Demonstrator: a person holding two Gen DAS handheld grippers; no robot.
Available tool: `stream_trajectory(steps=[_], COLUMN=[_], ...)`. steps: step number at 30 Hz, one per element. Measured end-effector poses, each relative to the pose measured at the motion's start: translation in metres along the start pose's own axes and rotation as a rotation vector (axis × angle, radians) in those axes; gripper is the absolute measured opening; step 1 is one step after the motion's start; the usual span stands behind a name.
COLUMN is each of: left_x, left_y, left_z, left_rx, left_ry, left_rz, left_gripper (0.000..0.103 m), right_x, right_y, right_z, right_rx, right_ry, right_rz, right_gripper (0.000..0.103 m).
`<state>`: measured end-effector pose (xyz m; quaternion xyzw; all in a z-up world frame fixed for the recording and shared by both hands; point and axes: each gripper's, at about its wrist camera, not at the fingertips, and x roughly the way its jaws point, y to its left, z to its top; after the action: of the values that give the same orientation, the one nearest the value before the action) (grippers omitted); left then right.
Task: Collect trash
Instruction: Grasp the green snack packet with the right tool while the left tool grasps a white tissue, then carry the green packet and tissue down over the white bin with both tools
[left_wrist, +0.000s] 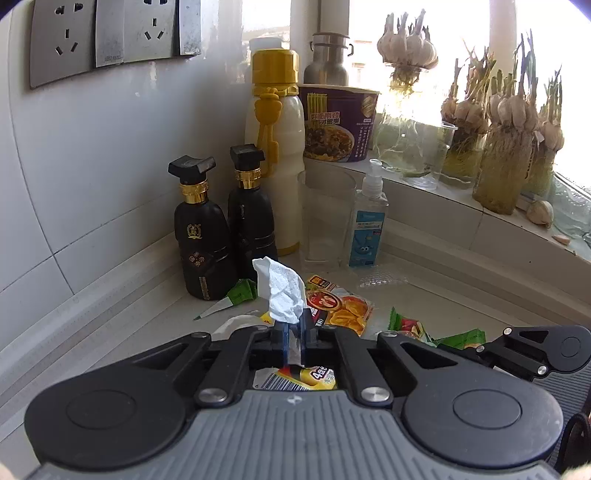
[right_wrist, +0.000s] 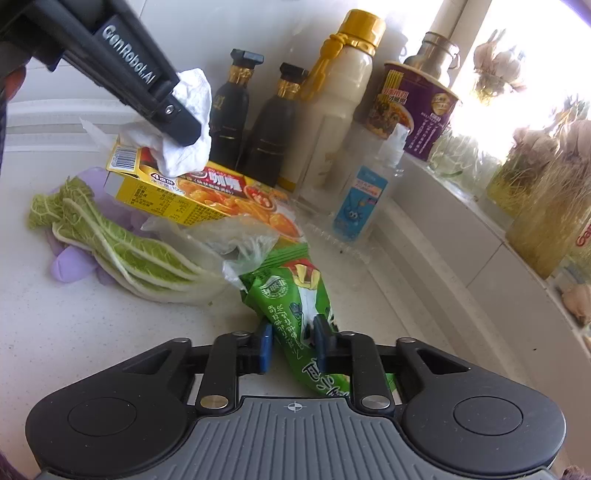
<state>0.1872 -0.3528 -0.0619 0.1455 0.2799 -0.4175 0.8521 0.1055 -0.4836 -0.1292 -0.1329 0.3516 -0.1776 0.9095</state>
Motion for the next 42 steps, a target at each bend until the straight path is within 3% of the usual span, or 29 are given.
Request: stream_trajectory(steps=[7, 18, 33, 42], left_x=[-0.012, -0.04, -0.092, -0.126], left_y=[0.003, 0.012, 0.041, 0.064], left_z=[0.006, 0.01, -0.013, -0.031], left_rx=[-0.035, -0.073, -0.144, -0.197], left_ry=[-0.017, -0.03, 0.027, 0.051], left_rz=[-0.024, -0.065, -0.094, -0.094], left_gripper=[0.003, 0.003, 0.003, 0.003], right_x=[-0.01, -0.043, -0.093, -0.112], right_y=[-0.012, -0.016, 0.002, 0.011], right_z=[0.009, 0.024, 0.037, 0.04], right_rx=[0.074, 0.124, 0.272, 0.423], right_ry=[0.009, -0.001, 0.021, 0.064], right_rz=[-0.014, -0.004, 0.108, 0.216], right_gripper=[0.009, 0.008, 0.009, 0.009])
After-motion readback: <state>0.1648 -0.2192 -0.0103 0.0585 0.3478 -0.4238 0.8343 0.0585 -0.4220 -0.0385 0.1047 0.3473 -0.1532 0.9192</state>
